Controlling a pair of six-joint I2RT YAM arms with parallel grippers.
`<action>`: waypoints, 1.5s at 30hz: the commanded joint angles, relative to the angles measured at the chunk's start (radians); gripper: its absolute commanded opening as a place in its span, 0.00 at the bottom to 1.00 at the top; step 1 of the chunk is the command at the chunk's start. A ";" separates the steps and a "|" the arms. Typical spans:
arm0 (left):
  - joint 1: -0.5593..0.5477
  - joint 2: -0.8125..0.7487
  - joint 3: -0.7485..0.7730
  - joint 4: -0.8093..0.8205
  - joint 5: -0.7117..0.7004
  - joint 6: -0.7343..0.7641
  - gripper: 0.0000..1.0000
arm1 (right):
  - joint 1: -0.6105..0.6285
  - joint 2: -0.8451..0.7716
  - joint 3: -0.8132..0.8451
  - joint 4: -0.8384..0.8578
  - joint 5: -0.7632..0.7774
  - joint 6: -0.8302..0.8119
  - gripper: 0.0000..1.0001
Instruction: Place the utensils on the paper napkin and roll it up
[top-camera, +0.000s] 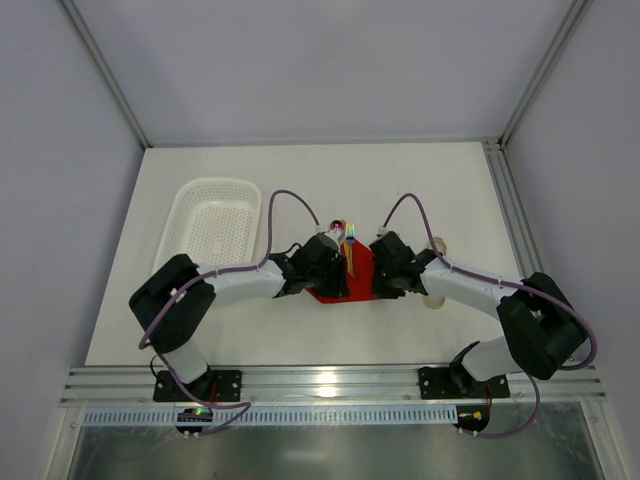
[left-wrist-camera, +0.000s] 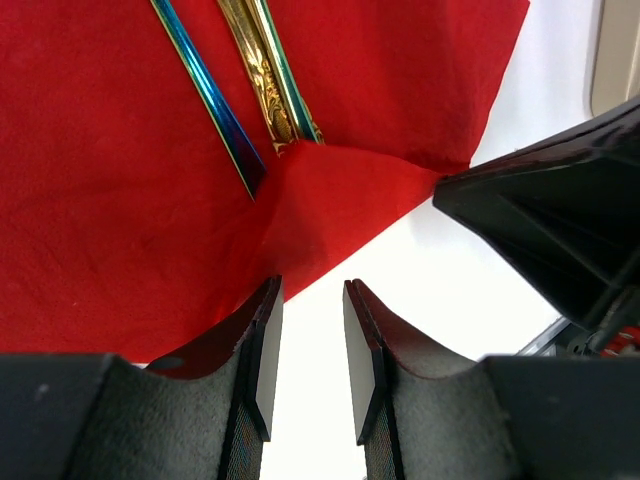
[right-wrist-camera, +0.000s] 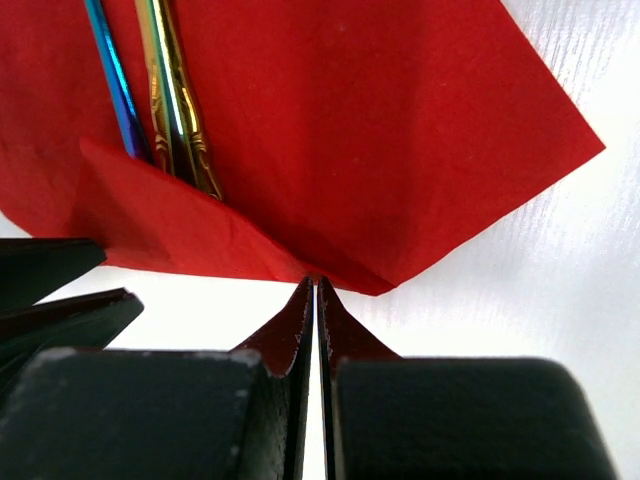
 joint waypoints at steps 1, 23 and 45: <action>-0.005 -0.018 0.036 -0.015 -0.002 0.009 0.35 | -0.001 0.024 0.020 0.032 0.010 -0.007 0.04; -0.003 0.063 0.036 0.057 0.039 0.012 0.36 | -0.017 -0.139 -0.143 0.149 0.006 0.128 0.48; -0.005 0.065 0.013 0.080 0.064 -0.009 0.36 | -0.017 -0.209 -0.298 0.416 0.080 0.220 0.75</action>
